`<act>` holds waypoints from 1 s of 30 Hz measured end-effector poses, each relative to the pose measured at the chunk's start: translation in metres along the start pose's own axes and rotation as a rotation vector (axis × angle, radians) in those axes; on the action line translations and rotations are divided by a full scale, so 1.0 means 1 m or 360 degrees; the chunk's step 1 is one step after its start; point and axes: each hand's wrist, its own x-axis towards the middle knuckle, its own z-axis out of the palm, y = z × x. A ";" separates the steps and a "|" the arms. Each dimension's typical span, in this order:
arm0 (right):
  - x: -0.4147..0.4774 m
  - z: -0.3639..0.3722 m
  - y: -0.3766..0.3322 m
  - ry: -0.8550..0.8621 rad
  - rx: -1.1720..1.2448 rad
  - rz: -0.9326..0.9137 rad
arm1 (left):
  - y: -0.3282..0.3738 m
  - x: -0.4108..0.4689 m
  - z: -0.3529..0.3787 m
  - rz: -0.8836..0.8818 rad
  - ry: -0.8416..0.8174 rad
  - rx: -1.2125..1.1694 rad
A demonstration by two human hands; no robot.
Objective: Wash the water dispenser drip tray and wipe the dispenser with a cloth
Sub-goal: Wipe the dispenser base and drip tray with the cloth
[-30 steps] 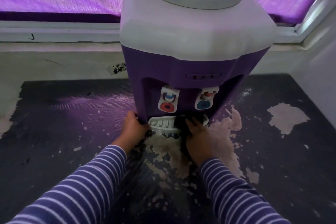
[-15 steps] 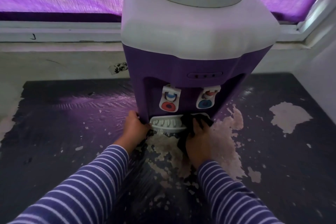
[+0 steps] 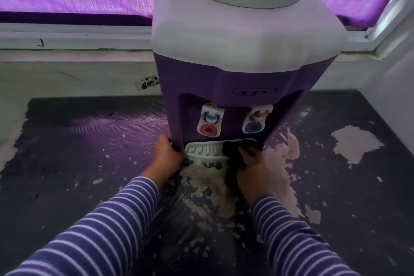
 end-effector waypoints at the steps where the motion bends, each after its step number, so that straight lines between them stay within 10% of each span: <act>1: 0.003 -0.003 0.002 0.0066 0.0037 0.0106 | 0.000 0.000 0.000 0.0004 -0.0005 0.0004; 14: -0.026 0.041 -0.051 -0.0381 0.0063 -0.0371 | 0.001 0.002 -0.006 0.0027 -0.0115 -0.0011; 30: -0.021 0.033 -0.038 -0.0460 -0.0836 -0.0743 | -0.001 0.003 0.003 -0.0058 0.0029 -0.0072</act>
